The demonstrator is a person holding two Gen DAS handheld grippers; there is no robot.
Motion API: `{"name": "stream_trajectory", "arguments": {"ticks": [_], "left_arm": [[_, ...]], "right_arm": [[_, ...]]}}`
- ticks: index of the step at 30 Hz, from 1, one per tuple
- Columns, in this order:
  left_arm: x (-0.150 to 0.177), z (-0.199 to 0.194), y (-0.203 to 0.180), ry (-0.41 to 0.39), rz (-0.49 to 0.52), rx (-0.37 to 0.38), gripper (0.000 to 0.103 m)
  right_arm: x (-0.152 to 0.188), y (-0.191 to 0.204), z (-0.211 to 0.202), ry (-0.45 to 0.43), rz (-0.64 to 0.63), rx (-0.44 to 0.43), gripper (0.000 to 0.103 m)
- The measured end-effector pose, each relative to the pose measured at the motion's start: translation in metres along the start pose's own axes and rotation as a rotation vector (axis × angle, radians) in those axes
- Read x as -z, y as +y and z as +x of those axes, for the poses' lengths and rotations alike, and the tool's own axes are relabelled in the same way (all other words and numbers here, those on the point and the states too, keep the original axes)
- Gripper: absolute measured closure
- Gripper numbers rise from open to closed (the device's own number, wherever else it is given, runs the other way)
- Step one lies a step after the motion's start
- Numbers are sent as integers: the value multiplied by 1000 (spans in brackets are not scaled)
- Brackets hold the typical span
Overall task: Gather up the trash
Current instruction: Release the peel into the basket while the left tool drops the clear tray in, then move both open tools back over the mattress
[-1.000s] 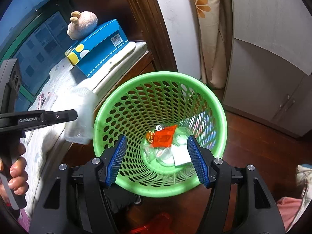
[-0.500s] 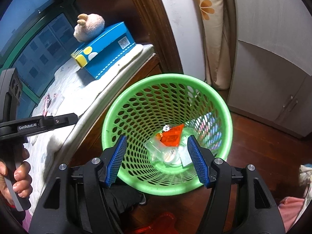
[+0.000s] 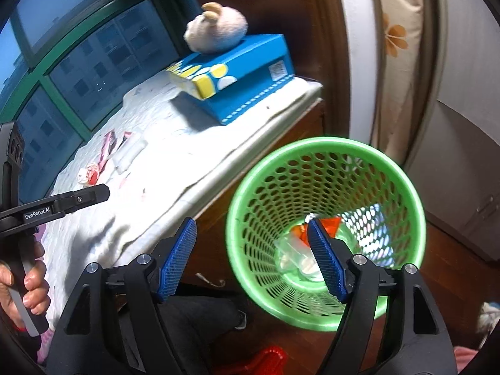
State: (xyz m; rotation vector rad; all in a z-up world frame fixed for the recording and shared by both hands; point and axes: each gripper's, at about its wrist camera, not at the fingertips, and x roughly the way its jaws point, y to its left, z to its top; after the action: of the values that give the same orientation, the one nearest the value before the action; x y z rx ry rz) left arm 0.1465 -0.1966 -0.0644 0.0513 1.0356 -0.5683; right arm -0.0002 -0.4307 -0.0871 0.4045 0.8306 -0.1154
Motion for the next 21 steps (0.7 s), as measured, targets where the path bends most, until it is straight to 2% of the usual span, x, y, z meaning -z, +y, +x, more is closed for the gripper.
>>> {"name": "stream_trajectory", "arguments": {"ticks": [4,14,19,21], "left_arm": [[-1,-13,35,-33,-56,-66,49],[-12,-38,140,-99,-231,-230,49],[-23,-34,177,-105,-248,-308,39],[-28,-29,185,-102,-229,-323,38]], "right_arm": [[-6,25,8,9,-49,-27,29],[-17,80,31,37,-146,-90,28],[-21,100,43,53,-171,-110,28],[-23,110,47,56,-186,-117,27]]}}
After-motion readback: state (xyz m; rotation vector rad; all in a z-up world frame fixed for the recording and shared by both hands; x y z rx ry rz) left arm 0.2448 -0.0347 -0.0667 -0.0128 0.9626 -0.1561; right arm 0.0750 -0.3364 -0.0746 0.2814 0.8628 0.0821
